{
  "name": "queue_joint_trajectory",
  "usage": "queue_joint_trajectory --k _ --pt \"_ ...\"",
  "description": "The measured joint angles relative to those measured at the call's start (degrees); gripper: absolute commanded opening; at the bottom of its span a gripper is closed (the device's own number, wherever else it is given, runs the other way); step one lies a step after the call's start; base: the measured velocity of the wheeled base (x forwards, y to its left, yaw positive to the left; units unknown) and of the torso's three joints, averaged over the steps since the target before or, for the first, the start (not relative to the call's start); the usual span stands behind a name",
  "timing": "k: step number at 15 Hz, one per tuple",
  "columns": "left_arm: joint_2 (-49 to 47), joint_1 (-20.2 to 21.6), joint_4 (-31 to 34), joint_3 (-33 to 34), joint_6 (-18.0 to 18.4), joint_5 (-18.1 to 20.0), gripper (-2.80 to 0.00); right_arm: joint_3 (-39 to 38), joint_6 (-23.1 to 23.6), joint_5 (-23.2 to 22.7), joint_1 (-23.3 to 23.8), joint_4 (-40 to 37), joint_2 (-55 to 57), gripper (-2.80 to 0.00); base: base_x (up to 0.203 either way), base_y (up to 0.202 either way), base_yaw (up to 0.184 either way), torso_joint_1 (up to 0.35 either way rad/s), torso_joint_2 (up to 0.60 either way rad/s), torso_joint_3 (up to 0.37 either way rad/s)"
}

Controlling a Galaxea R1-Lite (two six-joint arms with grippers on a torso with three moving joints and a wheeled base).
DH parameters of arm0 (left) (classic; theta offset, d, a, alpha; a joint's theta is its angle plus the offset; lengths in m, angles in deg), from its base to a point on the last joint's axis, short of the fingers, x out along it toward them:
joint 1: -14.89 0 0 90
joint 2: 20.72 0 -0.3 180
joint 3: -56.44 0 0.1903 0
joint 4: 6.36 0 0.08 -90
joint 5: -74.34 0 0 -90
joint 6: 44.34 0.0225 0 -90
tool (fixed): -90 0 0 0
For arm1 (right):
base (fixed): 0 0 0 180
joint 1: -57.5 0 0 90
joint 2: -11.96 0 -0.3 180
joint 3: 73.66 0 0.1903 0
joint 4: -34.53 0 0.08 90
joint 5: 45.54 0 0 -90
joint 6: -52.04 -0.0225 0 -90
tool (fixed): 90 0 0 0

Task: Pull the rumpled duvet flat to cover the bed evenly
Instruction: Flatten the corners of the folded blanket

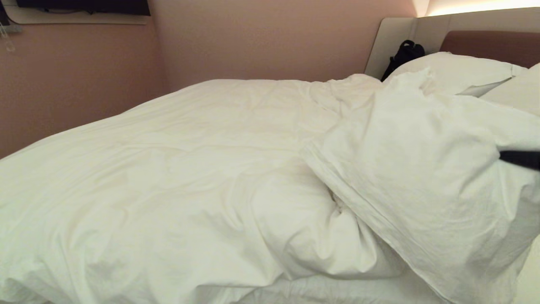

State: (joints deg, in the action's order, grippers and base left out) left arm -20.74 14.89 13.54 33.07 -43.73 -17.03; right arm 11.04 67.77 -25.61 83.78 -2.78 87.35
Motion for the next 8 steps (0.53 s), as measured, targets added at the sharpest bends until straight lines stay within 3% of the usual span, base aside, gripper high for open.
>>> queue_joint_trajectory --k 4,8 --pt "0.0 0.0 0.0 0.0 0.0 0.0 -2.8 10.8 -12.4 4.4 0.0 -0.1 -8.9 -2.8 0.0 0.0 0.0 0.0 0.0 0.0" --pt "0.0 0.0 0.0 0.0 0.0 0.0 -2.8 18.0 -24.8 11.7 0.0 -0.4 -13.3 -2.8 0.0 0.0 0.0 0.0 0.0 0.0"
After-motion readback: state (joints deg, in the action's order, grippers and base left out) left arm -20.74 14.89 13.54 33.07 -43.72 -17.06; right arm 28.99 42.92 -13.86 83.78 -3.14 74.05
